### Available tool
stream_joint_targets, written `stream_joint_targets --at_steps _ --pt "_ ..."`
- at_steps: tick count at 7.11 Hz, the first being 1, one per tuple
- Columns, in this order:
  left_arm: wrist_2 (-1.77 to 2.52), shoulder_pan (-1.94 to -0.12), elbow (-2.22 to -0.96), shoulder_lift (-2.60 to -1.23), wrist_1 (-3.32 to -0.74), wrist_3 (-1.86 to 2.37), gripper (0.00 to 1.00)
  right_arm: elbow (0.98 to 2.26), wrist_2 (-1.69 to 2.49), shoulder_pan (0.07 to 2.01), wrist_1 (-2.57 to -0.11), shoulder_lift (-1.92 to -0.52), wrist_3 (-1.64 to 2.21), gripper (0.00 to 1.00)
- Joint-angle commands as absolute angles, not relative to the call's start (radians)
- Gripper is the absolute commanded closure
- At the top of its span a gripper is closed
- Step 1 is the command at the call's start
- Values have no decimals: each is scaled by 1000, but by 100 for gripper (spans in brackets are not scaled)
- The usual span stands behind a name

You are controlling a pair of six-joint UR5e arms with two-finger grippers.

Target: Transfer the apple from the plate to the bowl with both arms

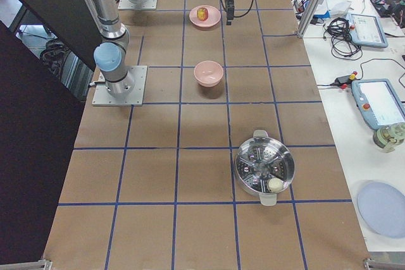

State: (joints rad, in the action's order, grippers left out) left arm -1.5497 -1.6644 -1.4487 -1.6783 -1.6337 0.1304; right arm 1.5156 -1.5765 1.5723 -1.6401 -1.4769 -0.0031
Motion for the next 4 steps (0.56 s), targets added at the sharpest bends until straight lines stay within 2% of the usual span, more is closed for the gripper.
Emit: stream_joint_targets --at_steps 1,4 --pt "-1549 -1664 -1451 -1680 -1634 130 0 1516 -1577 1572 -1640 -1476 -3 0" --pt "-1540 -1666 -1450 -1680 -1632 129 0 1516 -1577 1572 -1640 -1474 -5 0"
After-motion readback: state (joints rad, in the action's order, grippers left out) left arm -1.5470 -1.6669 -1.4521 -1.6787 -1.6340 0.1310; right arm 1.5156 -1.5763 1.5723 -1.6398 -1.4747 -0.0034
